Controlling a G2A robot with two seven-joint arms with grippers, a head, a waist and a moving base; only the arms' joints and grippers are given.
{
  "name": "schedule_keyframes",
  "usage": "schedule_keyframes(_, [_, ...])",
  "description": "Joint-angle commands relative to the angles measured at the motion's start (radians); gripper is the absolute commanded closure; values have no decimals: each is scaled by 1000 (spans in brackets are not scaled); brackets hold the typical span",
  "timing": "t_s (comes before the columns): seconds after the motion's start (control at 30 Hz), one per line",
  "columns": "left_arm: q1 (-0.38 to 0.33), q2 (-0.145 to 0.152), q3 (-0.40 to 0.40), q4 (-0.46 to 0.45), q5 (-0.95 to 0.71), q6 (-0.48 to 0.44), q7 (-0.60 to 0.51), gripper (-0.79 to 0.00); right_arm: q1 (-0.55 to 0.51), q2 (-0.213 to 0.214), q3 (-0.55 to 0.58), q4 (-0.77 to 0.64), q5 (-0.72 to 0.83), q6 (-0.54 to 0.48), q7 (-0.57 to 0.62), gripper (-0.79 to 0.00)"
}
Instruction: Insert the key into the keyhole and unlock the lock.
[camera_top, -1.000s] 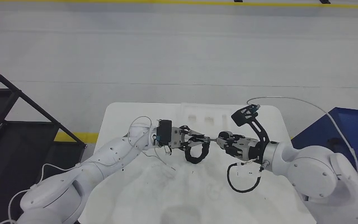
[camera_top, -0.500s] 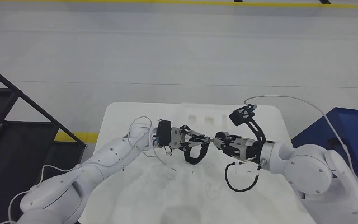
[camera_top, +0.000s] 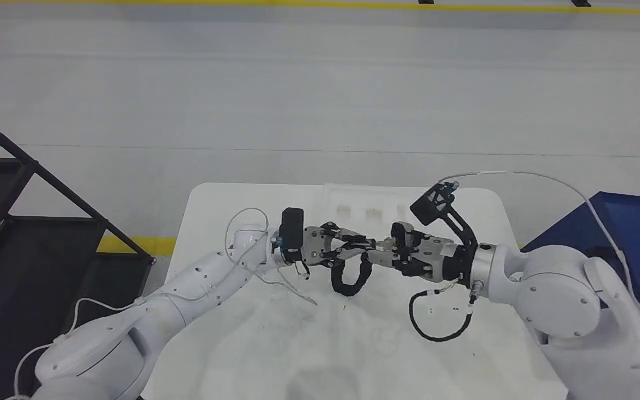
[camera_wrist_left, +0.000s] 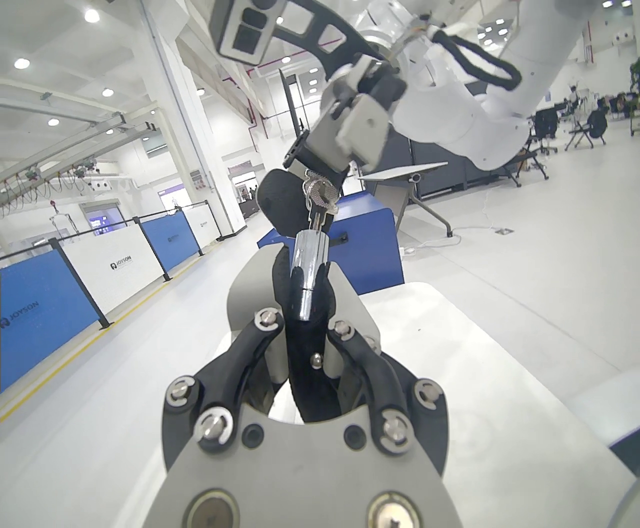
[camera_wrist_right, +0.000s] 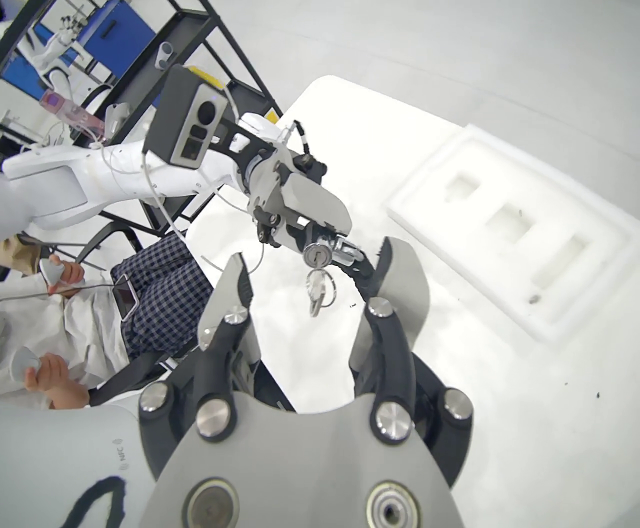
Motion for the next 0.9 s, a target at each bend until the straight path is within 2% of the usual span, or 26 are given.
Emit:
schedule_keyframes(0.0, [6,6,-11,-1,-73,-46,-46,0,10,4,11,5,-61,-86,2,-785])
schedule_keyframes(0.17, [19,22,-47,-23,-234,-201,-201,0,9,12,20,-15,-211,-300,-26,-785])
schedule_keyframes(0.3, [20,37,-80,-41,-323,-326,-331,0,-10,15,7,-3,-260,-406,-54,-785])
schedule_keyframes(0.5, [6,60,-63,-107,-410,-326,-473,0,-11,19,3,22,-254,-490,-55,-785])
schedule_keyframes(0.87, [-13,97,-26,-170,-574,-326,-688,0,-14,20,4,29,-247,-493,-56,-785])
